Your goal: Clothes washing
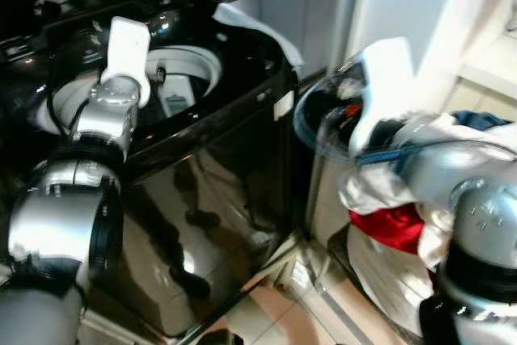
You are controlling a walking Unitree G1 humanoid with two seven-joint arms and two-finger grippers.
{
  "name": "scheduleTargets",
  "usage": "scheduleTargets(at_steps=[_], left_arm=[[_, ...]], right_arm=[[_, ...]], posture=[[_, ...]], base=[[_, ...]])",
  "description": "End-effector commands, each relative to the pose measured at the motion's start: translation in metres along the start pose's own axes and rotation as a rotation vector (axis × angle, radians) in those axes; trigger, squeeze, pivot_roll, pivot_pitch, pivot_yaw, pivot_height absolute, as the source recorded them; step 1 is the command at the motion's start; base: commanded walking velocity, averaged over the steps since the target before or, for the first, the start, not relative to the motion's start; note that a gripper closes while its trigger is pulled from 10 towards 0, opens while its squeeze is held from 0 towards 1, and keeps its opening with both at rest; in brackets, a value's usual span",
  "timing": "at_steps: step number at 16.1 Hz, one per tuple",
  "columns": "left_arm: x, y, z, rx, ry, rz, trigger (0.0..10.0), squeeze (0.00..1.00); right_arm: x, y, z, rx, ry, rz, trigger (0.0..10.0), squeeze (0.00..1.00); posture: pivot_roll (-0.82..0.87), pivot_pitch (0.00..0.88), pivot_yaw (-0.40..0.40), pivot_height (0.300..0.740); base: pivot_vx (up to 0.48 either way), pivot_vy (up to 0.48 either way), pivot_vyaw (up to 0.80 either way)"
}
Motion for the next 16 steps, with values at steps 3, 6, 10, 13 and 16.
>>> scheduleTargets(at_steps=[3, 6, 10, 13, 16], left_arm=[[0.039, -0.02, 0.021, 0.212, -0.177, -0.307, 10.0, 0.0], [0.093, -0.071, 0.03, 0.364, -0.233, -0.686, 10.0, 0.0], [0.131, -0.124, 0.033, 0.354, -0.281, -1.089, 10.0, 0.0], [0.148, -0.149, 0.026, 0.294, -0.247, -1.271, 10.0, 0.0], [0.149, -0.159, 0.024, 0.261, -0.25, -1.319, 10.0, 0.0]], right_arm=[[0.06, -0.012, 0.006, -0.043, -0.103, -0.262, 10.0, 1.0], [0.094, -0.045, 0.004, -0.164, -0.219, -0.331, 10.0, 1.0], [0.105, -0.071, -0.01, -0.316, -0.321, -0.236, 10.0, 1.0], [0.111, -0.08, -0.014, -0.38, -0.372, -0.215, 10.0, 1.0], [0.098, -0.09, -0.006, -0.392, -0.422, -0.096, 10.0, 1.0]], posture=[[-0.05, 0.0, 0.088, 0.74], [-0.05, 0.0, 0.092, 0.74], [-0.07, 0.0, 0.108, 0.74], [-0.07, 0.0, 0.106, 0.74], [-0.07, 0.0, 0.105, 0.74]], base=[[0.0, 0.0, 0.0], [0.0, 0.0, 0.0], [0.0, 0.0, 0.0], [0.0, 0.0, 0.0], [0.0, 0.0, 0.0]])
Point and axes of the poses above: a point about 5 cm out from each wrist's last joint towards the gripper, its own y axis pointing out of the wrist towards the gripper, its own z axis along the axis of the wrist's last joint, x = y × z, the point moved 3 cm from there along y, pointing out of the wrist towards the gripper, and after that the axes turned 7 degrees about y, right-handed, at the moved point
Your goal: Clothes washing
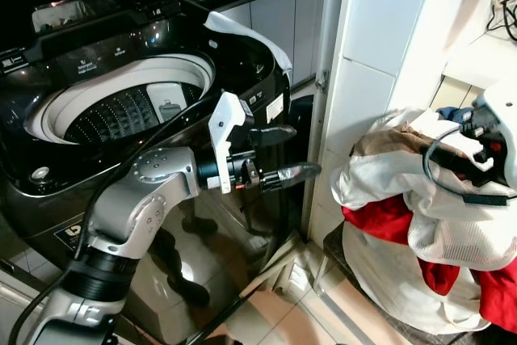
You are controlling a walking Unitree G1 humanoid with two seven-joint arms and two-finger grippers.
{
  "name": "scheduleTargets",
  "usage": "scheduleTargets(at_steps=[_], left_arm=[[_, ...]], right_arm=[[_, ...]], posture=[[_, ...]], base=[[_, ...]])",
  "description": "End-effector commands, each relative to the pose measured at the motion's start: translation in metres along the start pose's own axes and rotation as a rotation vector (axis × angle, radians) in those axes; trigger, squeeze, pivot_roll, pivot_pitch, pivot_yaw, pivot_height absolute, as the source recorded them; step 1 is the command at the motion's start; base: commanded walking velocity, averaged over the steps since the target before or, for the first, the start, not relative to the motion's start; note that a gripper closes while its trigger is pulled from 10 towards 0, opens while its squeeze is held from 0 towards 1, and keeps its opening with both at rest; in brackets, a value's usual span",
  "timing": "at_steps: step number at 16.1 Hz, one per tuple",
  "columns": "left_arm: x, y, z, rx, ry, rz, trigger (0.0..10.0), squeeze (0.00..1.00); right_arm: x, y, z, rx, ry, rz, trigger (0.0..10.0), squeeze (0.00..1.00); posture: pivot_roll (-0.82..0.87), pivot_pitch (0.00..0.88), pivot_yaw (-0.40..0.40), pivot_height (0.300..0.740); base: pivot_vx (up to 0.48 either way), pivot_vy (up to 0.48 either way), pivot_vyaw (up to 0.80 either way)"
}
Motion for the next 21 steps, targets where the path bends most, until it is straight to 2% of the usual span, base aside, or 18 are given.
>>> scheduleTargets(at_steps=[1, 2, 5, 6, 7, 11, 13, 14, 15, 18, 20, 21], left_arm=[[0.006, -0.004, -0.001, -0.03, -0.019, -0.04, 10.0, 0.0], [0.008, -0.005, -0.001, -0.035, -0.021, -0.047, 10.0, 0.0], [0.009, -0.004, -0.002, -0.048, -0.028, -0.043, 10.0, 0.0], [0.009, -0.004, -0.003, -0.049, -0.034, -0.041, 10.0, 0.0], [0.009, -0.004, -0.003, -0.049, -0.037, -0.04, 10.0, 0.0], [0.018, -0.004, -0.005, -0.059, -0.061, -0.079, 10.0, 0.0], [0.019, -0.003, -0.005, -0.058, -0.059, -0.08, 10.0, 0.0], [0.019, -0.002, -0.005, -0.054, -0.06, -0.079, 10.0, 0.0], [0.018, -0.002, -0.004, -0.05, -0.06, -0.073, 10.0, 0.0], [0.015, -0.001, -0.003, -0.037, -0.048, -0.039, 10.0, 0.0], [0.015, -0.001, -0.001, -0.023, -0.049, -0.029, 10.0, 0.0], [0.015, -0.001, -0.001, -0.022, -0.049, -0.026, 10.0, 0.0]], right_arm=[[-0.005, -0.014, 0.006, 0.006, -0.103, 0.055, 10.0, 1.0], [-0.006, -0.017, 0.005, -0.003, -0.128, 0.067, 10.0, 1.0], [0.001, -0.035, -0.003, -0.122, -0.25, 0.077, 10.0, 1.0], [0.001, -0.037, -0.007, -0.158, -0.274, 0.084, 10.0, 0.93], [0.0, -0.036, -0.01, -0.176, -0.286, 0.092, 10.0, 0.0], [0.004, -0.029, -0.032, -0.264, -0.34, 0.098, 10.0, 0.0], [0.012, -0.023, -0.043, -0.289, -0.36, 0.062, 10.0, 0.0], [0.015, -0.018, -0.044, -0.254, -0.337, 0.051, 8.7, 0.0], [0.018, -0.013, -0.044, -0.228, -0.332, 0.04, 5.0, 0.0], [0.023, 0.0, -0.039, -0.128, -0.333, 0.029, 2.7, 0.0], [0.023, 0.004, -0.032, -0.076, -0.318, 0.045, 0.0, 0.0], [0.023, 0.006, -0.032, -0.07, -0.329, 0.054, 0.0, 0.0]], posture=[[-0.07, 0.0, 0.105, 0.74], [-0.07, 0.0, 0.101, 0.74], [-0.08, 0.0, 0.102, 0.74], [-0.08, 0.0, 0.101, 0.74], [-0.08, 0.0, 0.101, 0.74], [-0.08, 0.0, 0.097, 0.74], [-0.08, 0.0, 0.097, 0.74], [-0.08, 0.0, 0.097, 0.74], [-0.08, 0.0, 0.097, 0.74], [-0.07, 0.0, 0.088, 0.74], [-0.06, 0.0, 0.079, 0.74], [-0.06, 0.0, 0.073, 0.74]], base=[[0.0, 0.0, 0.0], [0.0, 0.0, 0.0], [0.0, 0.0, 0.0], [0.0, 0.0, 0.0], [0.0, 0.0, 0.0], [0.0, 0.0, 0.0], [0.0, 0.0, 0.0], [0.0, 0.0, 0.0], [0.0, 0.0, 0.0], [0.0, 0.0, 0.0], [0.0, 0.0, 0.0], [0.0, 0.0, 0.0]])
Point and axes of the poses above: a point about 5 cm out from each wrist's last joint towards the gripper, its own y axis pointing out of the wrist towards the gripper, its own z axis along the axis of the wrist's last joint, x = y × z, the point moved 3 cm from there along y, pointing out of the wrist towards the gripper, and after that the axes turned 7 degrees about y, right-handed, at the moved point
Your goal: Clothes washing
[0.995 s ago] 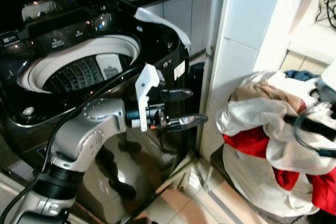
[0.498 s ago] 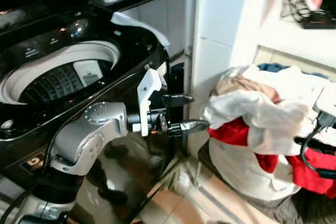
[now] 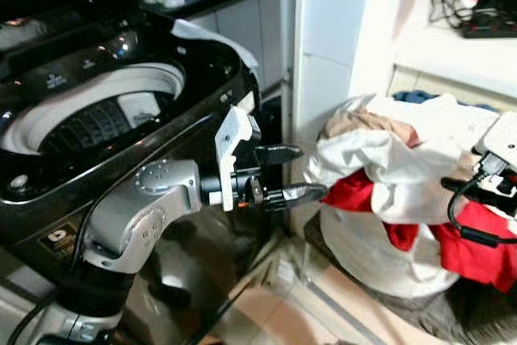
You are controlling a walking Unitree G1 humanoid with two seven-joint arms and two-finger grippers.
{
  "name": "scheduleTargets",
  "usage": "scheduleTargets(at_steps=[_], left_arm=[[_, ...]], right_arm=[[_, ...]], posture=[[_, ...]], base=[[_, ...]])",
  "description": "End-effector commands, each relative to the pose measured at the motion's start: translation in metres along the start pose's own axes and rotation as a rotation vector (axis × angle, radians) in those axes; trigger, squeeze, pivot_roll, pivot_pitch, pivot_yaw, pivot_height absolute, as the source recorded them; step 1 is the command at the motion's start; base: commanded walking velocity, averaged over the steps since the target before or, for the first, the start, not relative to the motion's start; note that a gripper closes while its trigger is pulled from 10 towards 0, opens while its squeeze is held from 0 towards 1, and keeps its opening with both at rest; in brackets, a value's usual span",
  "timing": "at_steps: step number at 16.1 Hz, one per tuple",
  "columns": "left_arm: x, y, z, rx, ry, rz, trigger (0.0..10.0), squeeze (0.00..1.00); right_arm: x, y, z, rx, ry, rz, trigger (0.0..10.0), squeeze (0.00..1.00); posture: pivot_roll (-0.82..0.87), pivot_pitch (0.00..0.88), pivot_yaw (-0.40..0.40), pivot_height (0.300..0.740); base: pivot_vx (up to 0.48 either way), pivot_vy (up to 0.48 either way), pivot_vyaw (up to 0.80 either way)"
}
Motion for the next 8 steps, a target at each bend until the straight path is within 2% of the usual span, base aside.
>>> scheduleTargets(at_steps=[1, 8], left_arm=[[-0.003, -0.004, 0.005, 0.007, 0.023, 0.023, 10.0, 0.0], [0.0, -0.006, 0.002, 0.014, 0.007, 0.063, 10.0, 0.0]], right_arm=[[0.001, 0.002, 0.003, 0.015, -0.031, 0.006, 0.0, 0.0], [0.006, 0.021, 0.003, 0.038, -0.089, 0.082, 0.0, 0.0]], posture=[[-0.06, 0.0, 0.068, 0.74], [-0.02, 0.0, 0.004, 0.74]], base=[[0.0, 0.0, 0.0], [0.0, 0.0, 0.0]])
Point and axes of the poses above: a point about 5 cm out from each wrist's last joint towards the gripper, its own y axis pointing out of the wrist towards the gripper, its own z axis along the axis of the wrist's last joint, x = y × z, the point moved 3 cm from there along y, pointing out of the wrist towards the gripper, and after that the axes turned 7 degrees about y, right-handed, at the moved point
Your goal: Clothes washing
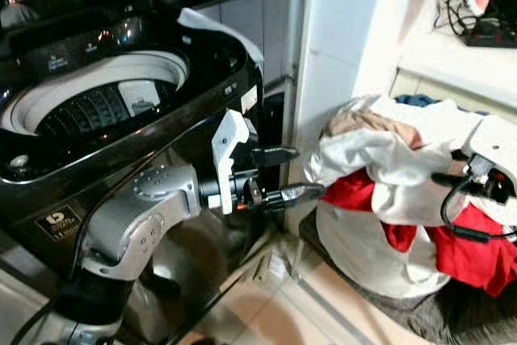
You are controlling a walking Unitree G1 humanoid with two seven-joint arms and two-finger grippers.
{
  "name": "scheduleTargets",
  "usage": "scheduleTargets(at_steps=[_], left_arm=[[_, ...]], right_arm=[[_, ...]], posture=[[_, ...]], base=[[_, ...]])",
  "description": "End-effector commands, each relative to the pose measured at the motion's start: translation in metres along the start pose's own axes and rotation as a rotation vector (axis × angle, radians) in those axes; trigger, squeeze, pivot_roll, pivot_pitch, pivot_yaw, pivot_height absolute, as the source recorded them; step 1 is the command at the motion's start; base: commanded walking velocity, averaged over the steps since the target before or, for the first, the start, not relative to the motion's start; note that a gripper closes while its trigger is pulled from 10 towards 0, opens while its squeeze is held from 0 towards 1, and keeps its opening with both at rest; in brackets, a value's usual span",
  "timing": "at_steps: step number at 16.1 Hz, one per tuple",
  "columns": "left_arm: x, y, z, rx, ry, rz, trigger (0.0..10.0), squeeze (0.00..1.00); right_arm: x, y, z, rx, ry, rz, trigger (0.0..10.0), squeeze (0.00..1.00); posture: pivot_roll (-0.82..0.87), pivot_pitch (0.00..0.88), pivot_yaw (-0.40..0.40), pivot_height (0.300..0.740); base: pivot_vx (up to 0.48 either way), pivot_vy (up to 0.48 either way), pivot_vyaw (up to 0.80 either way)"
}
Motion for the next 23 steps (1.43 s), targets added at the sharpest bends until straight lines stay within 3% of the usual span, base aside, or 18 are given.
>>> scheduleTargets(at_steps=[1, 4, 8, 11, 16, 18, 23], left_arm=[[-0.002, -0.003, 0.005, 0.008, 0.021, 0.031, 10.0, 0.0], [-0.005, -0.005, 0.004, 0.017, 0.02, 0.074, 10.0, 0.0], [0.001, -0.006, 0.004, 0.013, 0.002, 0.054, 10.0, 0.0], [0.0, -0.007, 0.004, 0.008, 0.005, 0.057, 10.0, 0.0], [-0.005, -0.009, 0.007, 0.02, 0.008, 0.075, 10.0, 0.0], [-0.006, -0.007, 0.009, 0.032, 0.008, 0.071, 10.0, 0.0], [-0.009, -0.006, 0.012, 0.042, 0.013, 0.074, 10.0, 0.0]], right_arm=[[0.002, 0.002, 0.005, 0.018, -0.037, 0.002, 0.0, 0.0], [0.008, 0.007, 0.015, 0.079, -0.064, -0.029, 0.0, 0.0], [-0.003, 0.016, 0.005, 0.025, -0.082, 0.083, 0.0, 0.0], [0.002, 0.017, 0.008, 0.033, -0.116, 0.055, 0.0, 0.0], [0.015, -0.019, 0.033, 0.149, -0.037, 0.058, 0.0, 0.0], [0.022, -0.032, 0.04, 0.221, 0.053, 0.048, 0.0, 0.0], [0.038, -0.052, 0.05, 0.31, 0.107, -0.011, 0.0, 0.0]], posture=[[-0.02, 0.0, 0.004, 0.74], [-0.01, 0.0, -0.013, 0.74], [0.0, 0.0, -0.019, 0.74], [0.0, 0.0, -0.013, 0.74], [-0.01, 0.0, 0.011, 0.74], [-0.02, 0.0, 0.02, 0.74], [-0.02, 0.0, 0.028, 0.74]], base=[[0.0, 0.0, 0.0], [0.0, 0.0, 0.0], [0.0, 0.0, 0.0], [0.0, 0.0, 0.0], [0.0, 0.0, 0.0], [0.0, 0.0, 0.0], [0.0, 0.0, 0.0]])
Point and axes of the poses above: a point about 5 cm out from each wrist's last joint towards the gripper, its own y axis pointing out of the wrist towards the gripper, its own z axis along the axis of the wrist's last joint, x = y × z, the point moved 3 cm from there along y, pointing out of the wrist towards the gripper, and after that the axes turned 7 degrees about y, right-handed, at the moved point
